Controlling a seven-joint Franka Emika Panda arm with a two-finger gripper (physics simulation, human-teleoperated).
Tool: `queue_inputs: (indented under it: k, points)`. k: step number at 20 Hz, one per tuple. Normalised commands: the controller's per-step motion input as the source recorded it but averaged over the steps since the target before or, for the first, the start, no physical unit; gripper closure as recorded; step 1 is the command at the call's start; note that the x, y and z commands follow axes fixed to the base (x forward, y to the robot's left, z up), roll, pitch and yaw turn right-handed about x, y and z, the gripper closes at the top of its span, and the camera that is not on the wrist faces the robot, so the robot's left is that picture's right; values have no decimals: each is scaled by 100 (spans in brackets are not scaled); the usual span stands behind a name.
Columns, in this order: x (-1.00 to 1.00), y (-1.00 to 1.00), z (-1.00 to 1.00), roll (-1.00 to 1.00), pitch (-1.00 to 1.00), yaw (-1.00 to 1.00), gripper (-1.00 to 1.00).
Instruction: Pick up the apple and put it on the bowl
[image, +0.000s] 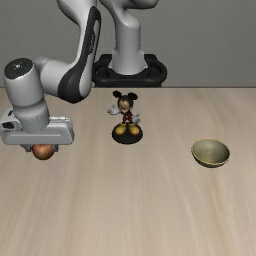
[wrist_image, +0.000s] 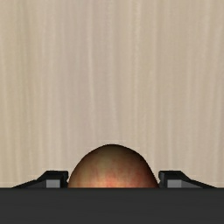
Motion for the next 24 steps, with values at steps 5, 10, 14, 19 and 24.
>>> queue_inputs:
  k: [5,10,14,19,24]
  points:
    - [0,40,60,0,0,0,100]
    - [0,100,0,0,0,0,100]
    - [0,100,0,0,0,0,100]
    - [0,100,0,0,0,0,100]
    - [0,100,0,0,0,0,100]
